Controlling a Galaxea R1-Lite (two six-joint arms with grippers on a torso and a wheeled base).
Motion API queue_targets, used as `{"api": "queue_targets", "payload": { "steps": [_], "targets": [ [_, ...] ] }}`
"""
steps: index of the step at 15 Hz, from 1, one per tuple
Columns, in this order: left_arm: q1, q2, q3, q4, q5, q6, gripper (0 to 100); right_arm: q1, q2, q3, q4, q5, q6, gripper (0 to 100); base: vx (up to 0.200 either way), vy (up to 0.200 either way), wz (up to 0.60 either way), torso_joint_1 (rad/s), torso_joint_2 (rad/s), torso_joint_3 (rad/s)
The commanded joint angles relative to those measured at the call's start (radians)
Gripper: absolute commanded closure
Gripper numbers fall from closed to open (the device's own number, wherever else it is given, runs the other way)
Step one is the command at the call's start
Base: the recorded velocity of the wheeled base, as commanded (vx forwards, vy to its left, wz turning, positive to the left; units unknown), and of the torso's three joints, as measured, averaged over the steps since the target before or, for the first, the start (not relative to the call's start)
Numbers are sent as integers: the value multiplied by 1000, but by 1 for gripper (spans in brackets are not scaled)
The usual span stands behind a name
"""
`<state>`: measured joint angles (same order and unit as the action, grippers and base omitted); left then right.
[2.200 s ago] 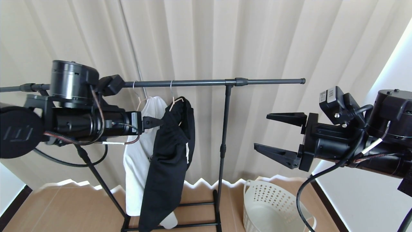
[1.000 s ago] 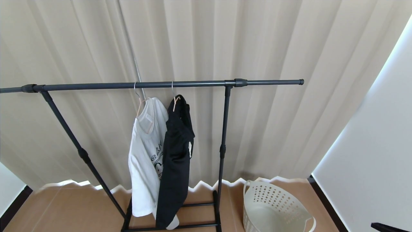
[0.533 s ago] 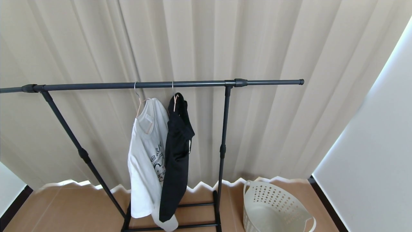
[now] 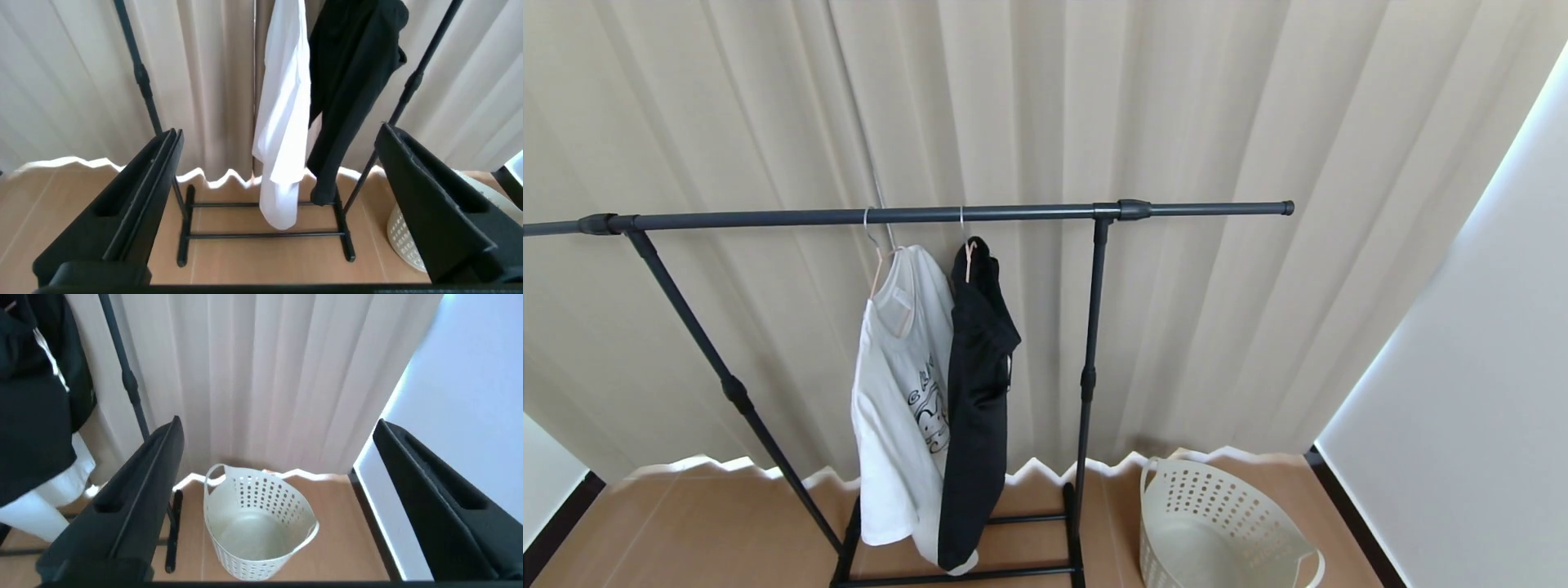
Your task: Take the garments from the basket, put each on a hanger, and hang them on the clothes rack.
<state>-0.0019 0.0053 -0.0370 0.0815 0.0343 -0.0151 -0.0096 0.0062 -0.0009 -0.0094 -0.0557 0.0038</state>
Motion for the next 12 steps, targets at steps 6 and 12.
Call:
{"api": "queue_targets", "payload": {
  "steps": [6, 12],
  "targets": [
    [0, -1, 0, 0, 1, 0, 0, -1, -6, 1, -1, 2, -1, 0, 0, 0, 0, 0, 0, 0],
    [0, -1, 0, 0, 1, 0, 0, -1, -6, 1, -3, 1, 5, 0, 0, 0, 0, 0, 0, 0]
  ]
}}
